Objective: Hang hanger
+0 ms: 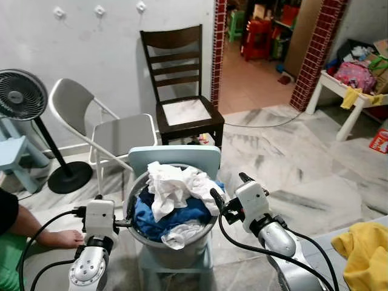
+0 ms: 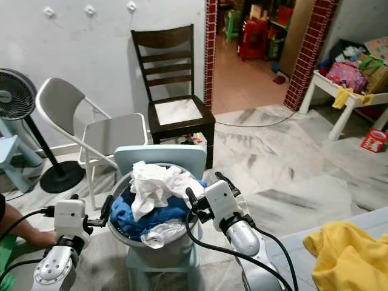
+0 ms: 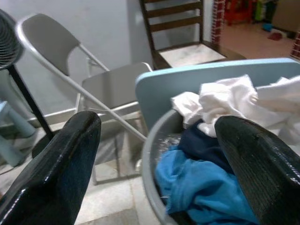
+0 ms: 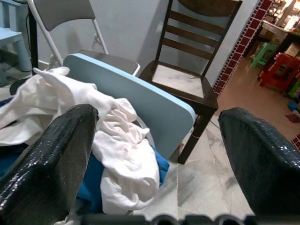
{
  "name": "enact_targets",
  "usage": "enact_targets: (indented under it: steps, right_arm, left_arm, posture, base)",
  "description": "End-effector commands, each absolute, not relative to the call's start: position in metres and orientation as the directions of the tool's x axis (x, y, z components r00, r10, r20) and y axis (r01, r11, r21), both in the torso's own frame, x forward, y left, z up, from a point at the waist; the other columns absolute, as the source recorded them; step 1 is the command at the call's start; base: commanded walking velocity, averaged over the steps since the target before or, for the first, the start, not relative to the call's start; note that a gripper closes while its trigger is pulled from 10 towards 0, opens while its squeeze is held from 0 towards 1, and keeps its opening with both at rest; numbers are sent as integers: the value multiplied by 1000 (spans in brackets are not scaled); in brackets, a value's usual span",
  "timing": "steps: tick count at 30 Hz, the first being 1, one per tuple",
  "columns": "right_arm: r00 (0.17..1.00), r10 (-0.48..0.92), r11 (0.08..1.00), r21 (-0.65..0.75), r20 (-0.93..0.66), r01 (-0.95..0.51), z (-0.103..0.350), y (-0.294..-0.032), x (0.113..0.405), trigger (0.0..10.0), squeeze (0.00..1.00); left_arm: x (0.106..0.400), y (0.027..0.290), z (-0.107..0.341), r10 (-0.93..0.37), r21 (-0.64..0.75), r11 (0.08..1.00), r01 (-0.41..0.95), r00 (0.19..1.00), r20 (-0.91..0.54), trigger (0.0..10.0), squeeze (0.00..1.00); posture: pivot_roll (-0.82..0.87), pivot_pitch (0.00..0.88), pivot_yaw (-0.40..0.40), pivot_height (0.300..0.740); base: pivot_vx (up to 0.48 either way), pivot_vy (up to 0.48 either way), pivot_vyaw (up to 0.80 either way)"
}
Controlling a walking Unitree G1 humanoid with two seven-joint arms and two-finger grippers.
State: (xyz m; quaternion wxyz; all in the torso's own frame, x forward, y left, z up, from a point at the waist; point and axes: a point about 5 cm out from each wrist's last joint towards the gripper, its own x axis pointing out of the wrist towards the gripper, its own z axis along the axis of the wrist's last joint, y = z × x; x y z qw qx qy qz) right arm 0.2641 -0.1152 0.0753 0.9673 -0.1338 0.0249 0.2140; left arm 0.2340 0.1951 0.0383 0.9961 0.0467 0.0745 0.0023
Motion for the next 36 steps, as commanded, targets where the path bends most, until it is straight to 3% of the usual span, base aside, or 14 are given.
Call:
enact_targets:
  steps: [1,13,26,32,36]
  right_arm:
    - [909,405,873,-253,-95,-416,78,-115,264,10000,0]
    - [918,385,881,-259,-99,-397,79,-123,262,10000,0]
    - [930,349,886,-281,-116,-368,81,-137,253,10000,0]
    - [930,350,886,-283,-113,-367,83,-135,255,10000,0]
    - [930,350,886,-283,-110,-367,84,-133,255,10000,0]
  left_arm:
    - [234,193,37,-9,85,996,22,988,-154,10000,0]
    - [254,186,32,-119,100,985,139,975,-190,10000,0]
    - [294,218,48,37,130,991,-19,990,-136,10000,0]
    - [304,205,41,-20,116,992,45,979,-203,10000,0]
    - [311,178,44,-111,86,988,129,976,-186,10000,0]
  posture:
    - [-37,0,25,740]
    - [-75,8,25,740]
    - [-139,35,14,740]
    - [-140,38,14,740]
    - [-143,36,19,740]
  base:
    - [0,0,0]
    - [0,0,0]
    - [0,0,0]
    - [0,0,0]
    - [0,0,0]
